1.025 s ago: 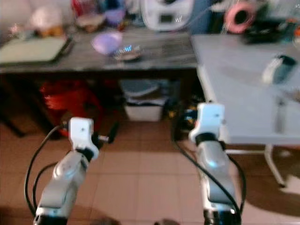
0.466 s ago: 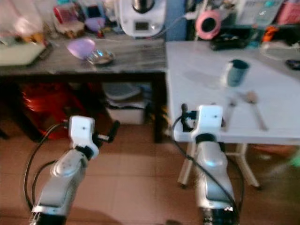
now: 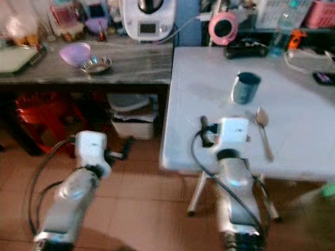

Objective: Setting the table

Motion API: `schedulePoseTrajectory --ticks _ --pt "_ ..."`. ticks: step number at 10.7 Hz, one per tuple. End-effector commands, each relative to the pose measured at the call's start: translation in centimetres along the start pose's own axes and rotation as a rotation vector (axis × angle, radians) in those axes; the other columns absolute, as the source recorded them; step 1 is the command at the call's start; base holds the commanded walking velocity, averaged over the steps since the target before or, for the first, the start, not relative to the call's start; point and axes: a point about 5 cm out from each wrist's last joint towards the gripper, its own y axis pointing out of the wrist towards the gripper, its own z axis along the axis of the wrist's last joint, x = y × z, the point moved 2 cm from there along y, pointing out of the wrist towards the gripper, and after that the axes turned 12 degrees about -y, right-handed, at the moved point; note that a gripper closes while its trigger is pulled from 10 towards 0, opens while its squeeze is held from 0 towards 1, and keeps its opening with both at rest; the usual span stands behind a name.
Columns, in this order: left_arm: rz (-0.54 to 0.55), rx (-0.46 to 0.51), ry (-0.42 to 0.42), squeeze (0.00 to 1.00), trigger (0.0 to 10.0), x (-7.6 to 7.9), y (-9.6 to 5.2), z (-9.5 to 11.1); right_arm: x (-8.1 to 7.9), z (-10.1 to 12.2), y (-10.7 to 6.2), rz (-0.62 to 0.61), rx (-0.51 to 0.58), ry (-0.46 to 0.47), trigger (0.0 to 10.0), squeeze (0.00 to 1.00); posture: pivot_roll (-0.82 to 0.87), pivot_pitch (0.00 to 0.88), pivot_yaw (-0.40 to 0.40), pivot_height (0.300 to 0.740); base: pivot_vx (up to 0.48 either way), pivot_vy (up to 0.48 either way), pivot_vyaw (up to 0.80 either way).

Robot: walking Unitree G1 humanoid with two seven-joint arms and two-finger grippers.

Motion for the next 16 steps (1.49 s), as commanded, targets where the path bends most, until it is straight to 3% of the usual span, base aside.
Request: schedulePoseTrajectory --ticks 1,4,6,10,13,14,16 --pt "-0.025 0.027 -0.011 0.0 10.0 0.6 0.2 0.7 0.7 0.2 0.0 -0.016 0.009 -0.008 10.0 0.0 -0.04 0.0 0.059 0.74 0.0 0.0 0.0" --pt "-0.017 0.023 -0.015 0.0 10.0 0.6 0.2 0.5 0.6 0.4 0.1 -0.012 0.015 -0.004 10.0 0.0 -0.04 0.0 0.057 0.74 0.0 0.0 0.0" --pt "-0.014 0.019 -0.014 0.0 10.0 0.4 0.1 0.4 1.0 -0.5 0.7 -0.035 -0.042 -0.032 10.0 0.0 -0.04 0.003 0.057 0.74 0.0 0.0 0.0" --pt "-0.016 0.015 -0.009 0.0 10.0 0.6 0.0 0.4 1.1 -1.6 2.5 -0.095 -0.152 0.011 10.0 0.0 -0.02 0.021 0.057 0.74 0.0 0.0 0.0" --pt "-0.03 0.009 0.003 0.0 10.0 0.7 -0.4 0.3 0.0 -0.1 4.7 -0.083 -0.144 0.049 10.0 0.0 -0.01 0.042 0.054 0.74 0.0 0.0 0.0" --pt "-0.033 0.03 0.005 0.0 10.0 0.7 -0.5 0.6 0.1 0.5 4.7 -0.071 -0.106 0.033 10.0 0.0 -0.01 0.041 0.051 0.74 0.0 0.0 0.0" --pt "-0.017 0.067 0.008 0.0 10.0 0.4 -0.9 1.3 1.0 0.6 2.9 -0.073 -0.052 0.047 10.0 0.0 -0.01 0.036 0.044 0.74 0.277 0.0 0.0"
